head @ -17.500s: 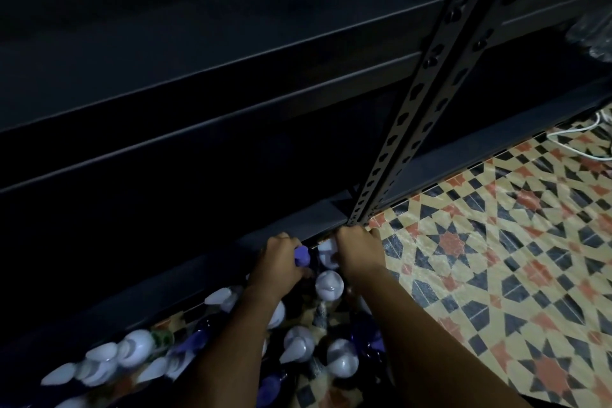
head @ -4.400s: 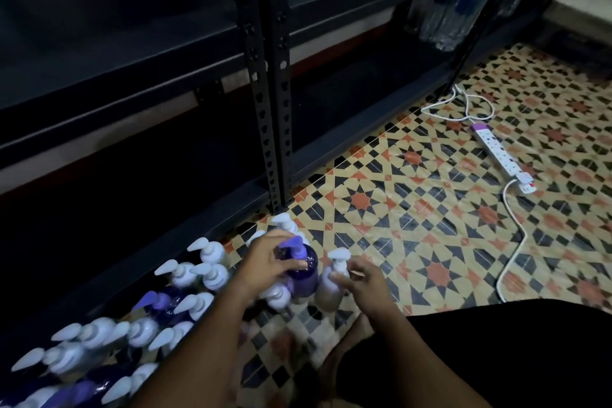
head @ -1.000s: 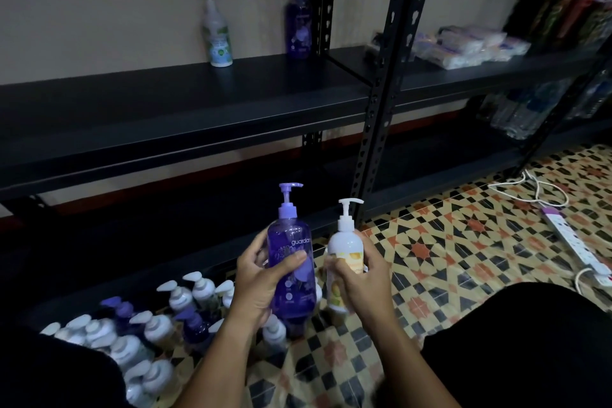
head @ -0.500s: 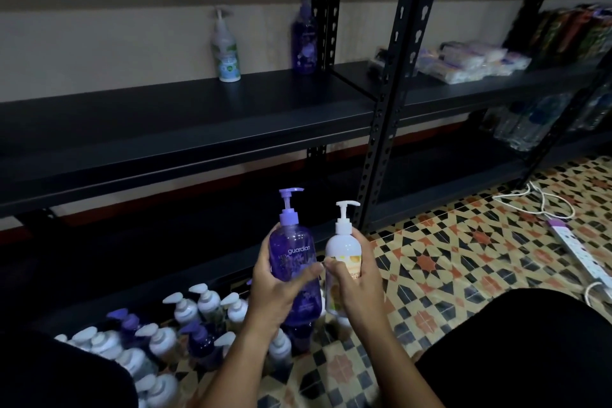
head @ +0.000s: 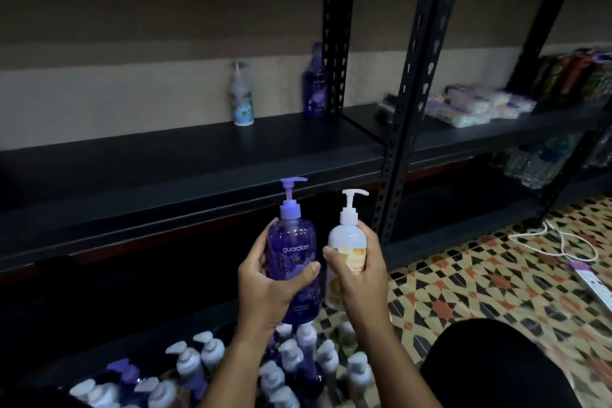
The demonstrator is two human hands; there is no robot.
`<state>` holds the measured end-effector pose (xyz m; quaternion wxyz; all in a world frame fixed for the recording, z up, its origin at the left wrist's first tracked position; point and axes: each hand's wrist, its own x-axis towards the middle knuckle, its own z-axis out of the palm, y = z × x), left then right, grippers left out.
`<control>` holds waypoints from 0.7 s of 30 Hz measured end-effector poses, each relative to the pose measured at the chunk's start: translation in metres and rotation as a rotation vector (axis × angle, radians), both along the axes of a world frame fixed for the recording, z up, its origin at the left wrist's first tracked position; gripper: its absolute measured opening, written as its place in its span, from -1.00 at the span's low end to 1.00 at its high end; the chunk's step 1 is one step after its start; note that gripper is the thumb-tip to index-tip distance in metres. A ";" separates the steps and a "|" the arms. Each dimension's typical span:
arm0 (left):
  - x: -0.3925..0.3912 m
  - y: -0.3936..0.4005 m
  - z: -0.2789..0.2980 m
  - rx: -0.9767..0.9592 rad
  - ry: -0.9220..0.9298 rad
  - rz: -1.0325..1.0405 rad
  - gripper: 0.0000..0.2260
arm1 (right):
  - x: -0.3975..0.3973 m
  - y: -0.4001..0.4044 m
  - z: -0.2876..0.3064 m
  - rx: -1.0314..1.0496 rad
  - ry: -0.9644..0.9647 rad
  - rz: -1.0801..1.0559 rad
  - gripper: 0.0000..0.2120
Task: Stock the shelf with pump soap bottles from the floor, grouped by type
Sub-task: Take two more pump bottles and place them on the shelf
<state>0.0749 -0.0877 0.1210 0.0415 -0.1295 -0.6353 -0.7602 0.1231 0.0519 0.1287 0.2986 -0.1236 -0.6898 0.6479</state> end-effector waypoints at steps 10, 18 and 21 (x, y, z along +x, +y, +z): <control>-0.074 0.012 0.086 0.099 0.198 0.052 -0.22 | -0.086 0.032 0.065 -0.037 0.193 0.046 -0.49; -0.137 0.041 0.112 0.044 0.298 0.080 -0.23 | -0.161 0.057 0.099 -0.142 0.324 0.102 -0.48; -0.165 0.052 0.115 0.006 0.319 0.085 -0.19 | -0.192 0.071 0.104 -0.140 0.321 0.131 -0.49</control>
